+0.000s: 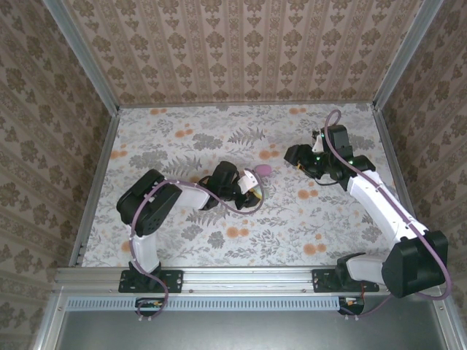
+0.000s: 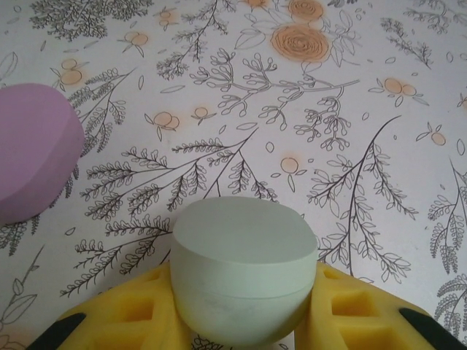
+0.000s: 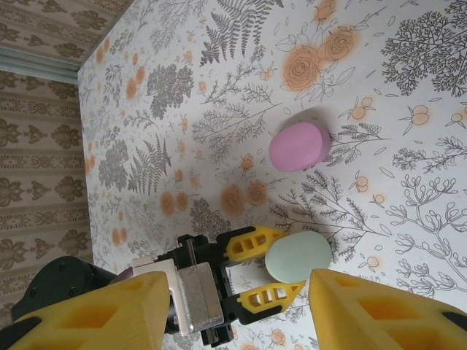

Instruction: Insert wireless bluetooth earbuds into charging case

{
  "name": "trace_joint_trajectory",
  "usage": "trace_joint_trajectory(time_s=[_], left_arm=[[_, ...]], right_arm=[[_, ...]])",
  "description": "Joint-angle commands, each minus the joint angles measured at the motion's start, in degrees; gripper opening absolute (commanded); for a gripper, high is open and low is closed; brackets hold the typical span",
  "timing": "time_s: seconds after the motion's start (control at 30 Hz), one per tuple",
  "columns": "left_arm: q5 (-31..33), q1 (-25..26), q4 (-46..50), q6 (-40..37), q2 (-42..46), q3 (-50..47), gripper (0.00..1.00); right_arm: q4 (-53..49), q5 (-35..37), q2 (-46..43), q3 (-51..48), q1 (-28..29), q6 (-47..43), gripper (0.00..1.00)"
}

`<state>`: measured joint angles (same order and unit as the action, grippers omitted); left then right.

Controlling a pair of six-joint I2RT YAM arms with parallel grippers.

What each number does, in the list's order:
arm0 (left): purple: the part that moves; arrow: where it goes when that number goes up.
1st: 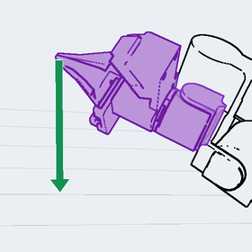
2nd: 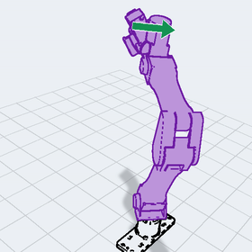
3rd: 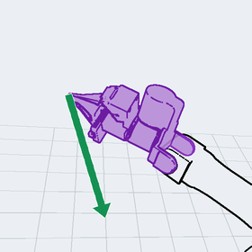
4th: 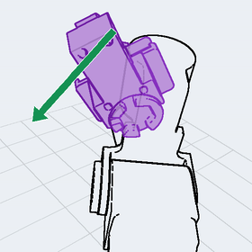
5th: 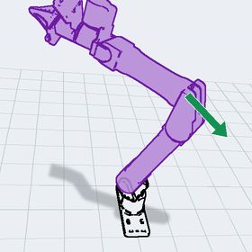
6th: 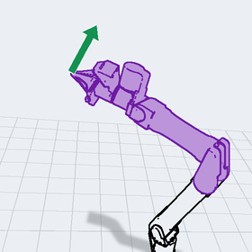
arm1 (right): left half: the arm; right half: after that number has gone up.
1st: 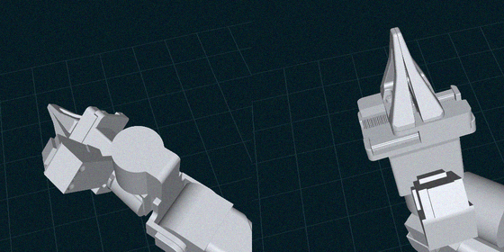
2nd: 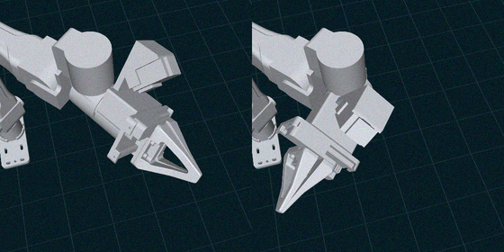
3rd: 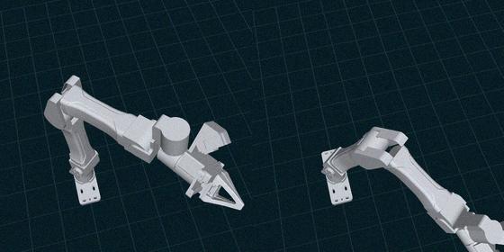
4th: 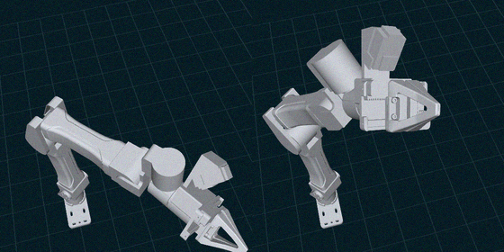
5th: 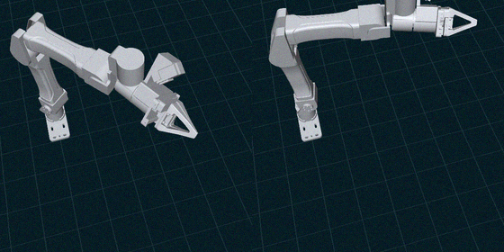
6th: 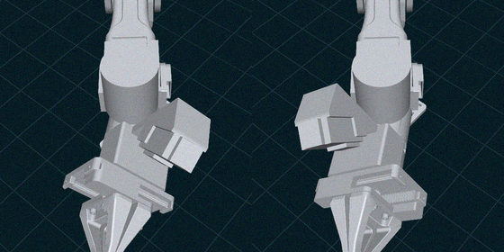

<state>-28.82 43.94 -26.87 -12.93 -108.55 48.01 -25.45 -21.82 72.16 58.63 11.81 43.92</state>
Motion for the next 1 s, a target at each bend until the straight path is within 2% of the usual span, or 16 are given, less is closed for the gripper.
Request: trace_joint_trajectory(time_s=[0.0,0.67,0.8,0.93,0.97], left_arm=[[0.18,0.24,0.47,-1.50,-1.22,-0.21,0.32],[1.26,-1.90,1.60,-3.54,4.43,-3.97,0.60],[3.04,-2.37,1.61,-2.19,9.36,-5.95,0.65],[7.30,-3.39,0.72,0.99,17.00,-8.28,0.67],[9.22,-3.89,0.20,1.96,18.95,-9.09,0.71]], right_arm=[[1.19,-0.88,-0.40,-0.58,-0.30,0.70,0.55],[0.34,1.22,0.00,-0.91,-1.66,-1.81,0.55],[-1.59,11.35,-0.95,-0.35,-1.84,-8.61,0.61],[2.49,26.58,-4.85,-3.77,-1.84,-18.12,0.78],[5.23,30.42,-6.01,-5.87,-1.86,-20.46,0.83]])
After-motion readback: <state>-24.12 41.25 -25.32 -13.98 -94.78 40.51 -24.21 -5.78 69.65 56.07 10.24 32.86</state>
